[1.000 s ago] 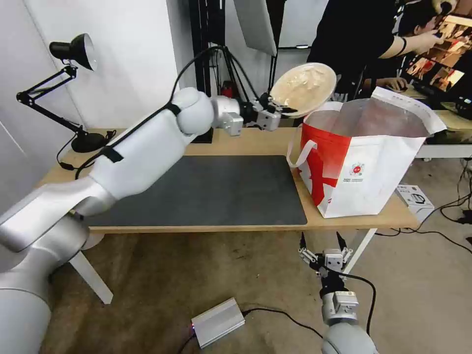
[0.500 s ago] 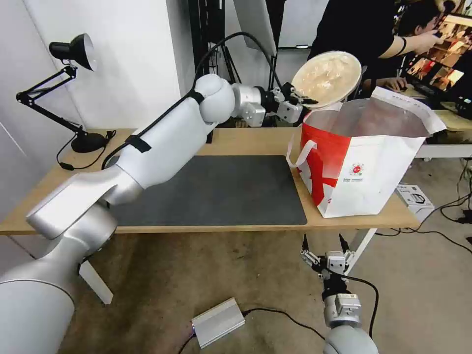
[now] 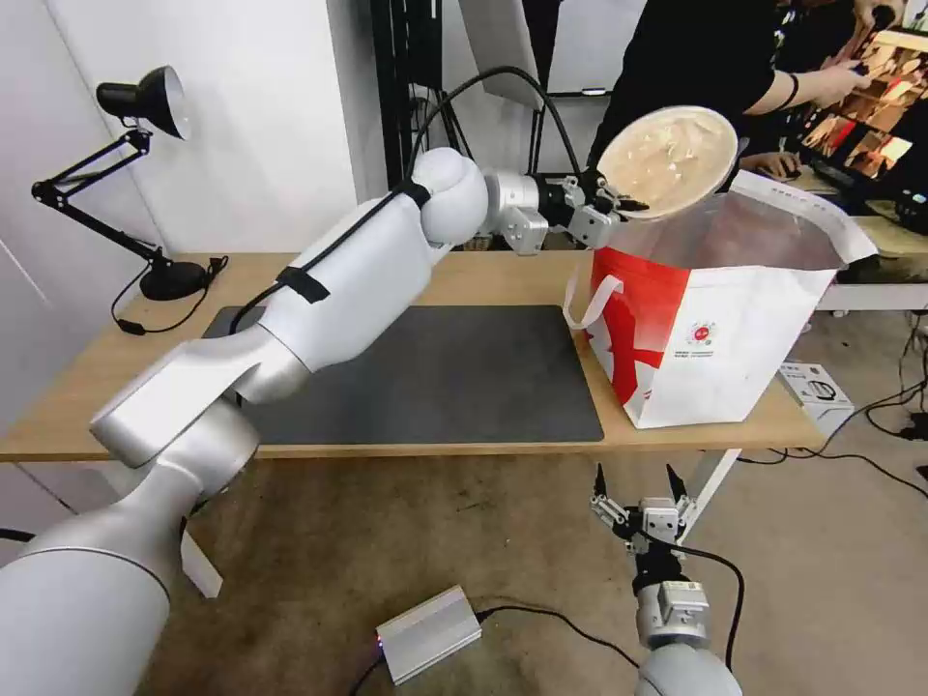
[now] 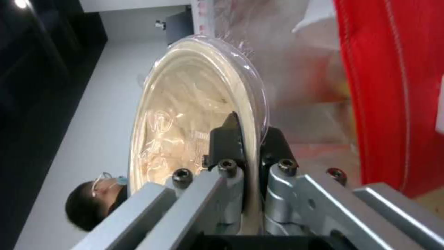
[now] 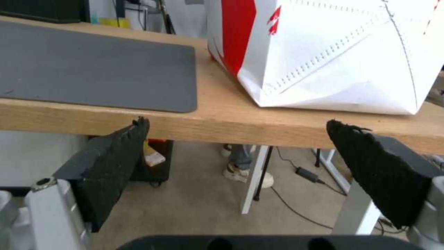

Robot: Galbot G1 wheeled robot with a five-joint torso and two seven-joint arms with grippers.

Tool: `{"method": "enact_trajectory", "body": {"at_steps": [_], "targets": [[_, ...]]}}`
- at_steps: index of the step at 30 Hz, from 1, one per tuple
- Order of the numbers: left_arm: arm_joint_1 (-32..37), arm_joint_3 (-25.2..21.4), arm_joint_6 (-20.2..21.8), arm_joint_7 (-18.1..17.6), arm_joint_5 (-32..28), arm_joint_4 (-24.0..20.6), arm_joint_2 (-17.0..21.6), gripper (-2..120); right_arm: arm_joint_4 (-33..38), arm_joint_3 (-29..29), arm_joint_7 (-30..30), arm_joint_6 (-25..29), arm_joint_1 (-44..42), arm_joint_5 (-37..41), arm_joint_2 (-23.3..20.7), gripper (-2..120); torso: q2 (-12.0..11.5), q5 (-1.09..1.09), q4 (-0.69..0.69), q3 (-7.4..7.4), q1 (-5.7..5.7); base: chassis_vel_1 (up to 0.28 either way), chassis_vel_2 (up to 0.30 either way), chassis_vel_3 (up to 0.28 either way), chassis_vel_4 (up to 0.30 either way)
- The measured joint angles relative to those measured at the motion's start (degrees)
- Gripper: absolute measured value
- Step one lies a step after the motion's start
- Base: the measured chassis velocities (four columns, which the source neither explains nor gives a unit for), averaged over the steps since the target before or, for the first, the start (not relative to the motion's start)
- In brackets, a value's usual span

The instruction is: Pick up the trash from the table and place it into the takeout bag.

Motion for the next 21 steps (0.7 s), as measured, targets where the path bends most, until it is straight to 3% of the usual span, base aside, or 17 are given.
{"method": "enact_trajectory", "body": {"at_steps": [11,21], "targets": [[0.9,-0.2,-1.6,-0.3,1.5,3.9,-3.9,1,0.0,0.0,0.0,0.0,0.0,0.0,0.1,98,0.0,0.00,-0.01,0.00,0.00,0.000,0.000,0.000,0.000],[1.9,-0.5,-2.4,-2.0,2.9,4.8,-5.2,1,0.0,0.2,0.0,0.0,-0.2,-0.1,0.1,98,0.0,0.00,0.00,0.00,0.00,0.000,0.000,0.000,0.000]]}}
